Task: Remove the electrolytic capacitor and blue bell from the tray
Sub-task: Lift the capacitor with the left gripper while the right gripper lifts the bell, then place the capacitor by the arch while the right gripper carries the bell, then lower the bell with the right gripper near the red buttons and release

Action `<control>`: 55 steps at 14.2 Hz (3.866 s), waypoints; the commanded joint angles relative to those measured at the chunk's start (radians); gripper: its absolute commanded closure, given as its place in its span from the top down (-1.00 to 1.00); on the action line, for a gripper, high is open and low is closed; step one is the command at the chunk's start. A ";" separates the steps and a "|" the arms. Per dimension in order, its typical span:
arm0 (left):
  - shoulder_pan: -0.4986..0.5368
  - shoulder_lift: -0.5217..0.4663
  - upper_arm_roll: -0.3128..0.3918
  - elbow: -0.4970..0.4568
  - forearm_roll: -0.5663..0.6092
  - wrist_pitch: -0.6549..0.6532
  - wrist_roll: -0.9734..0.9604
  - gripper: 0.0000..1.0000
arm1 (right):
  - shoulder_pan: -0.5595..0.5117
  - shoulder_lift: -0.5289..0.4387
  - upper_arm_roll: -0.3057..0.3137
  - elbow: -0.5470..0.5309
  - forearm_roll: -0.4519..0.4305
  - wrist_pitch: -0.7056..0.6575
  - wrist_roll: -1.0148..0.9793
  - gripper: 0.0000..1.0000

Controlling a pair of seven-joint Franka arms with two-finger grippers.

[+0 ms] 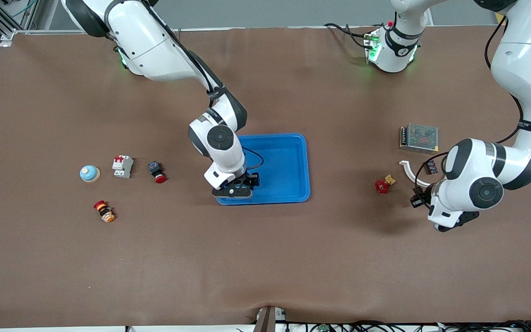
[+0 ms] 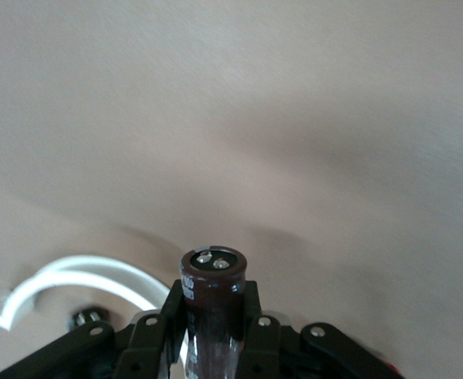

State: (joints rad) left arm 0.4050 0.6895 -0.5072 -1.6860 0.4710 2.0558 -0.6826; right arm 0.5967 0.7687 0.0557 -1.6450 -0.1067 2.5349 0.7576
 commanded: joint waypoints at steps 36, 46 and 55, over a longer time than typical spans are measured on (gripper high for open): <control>0.126 -0.143 -0.197 0.086 0.072 -0.113 0.086 1.00 | -0.555 -0.112 0.009 -0.187 -0.007 0.076 -1.333 -0.12; 0.130 -0.286 -0.284 0.183 -0.021 -0.290 0.104 1.00 | -0.548 -0.111 0.015 -0.113 0.100 -0.052 -1.311 1.00; 0.033 -0.444 -0.124 0.244 -0.262 -0.393 0.253 1.00 | -0.422 -0.376 0.015 0.057 0.110 -0.712 -0.899 1.00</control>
State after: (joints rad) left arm 0.4976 0.3219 -0.7330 -1.4445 0.2924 1.6943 -0.4839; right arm 0.1586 0.4935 0.0740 -1.5543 -0.0064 1.9068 -0.2112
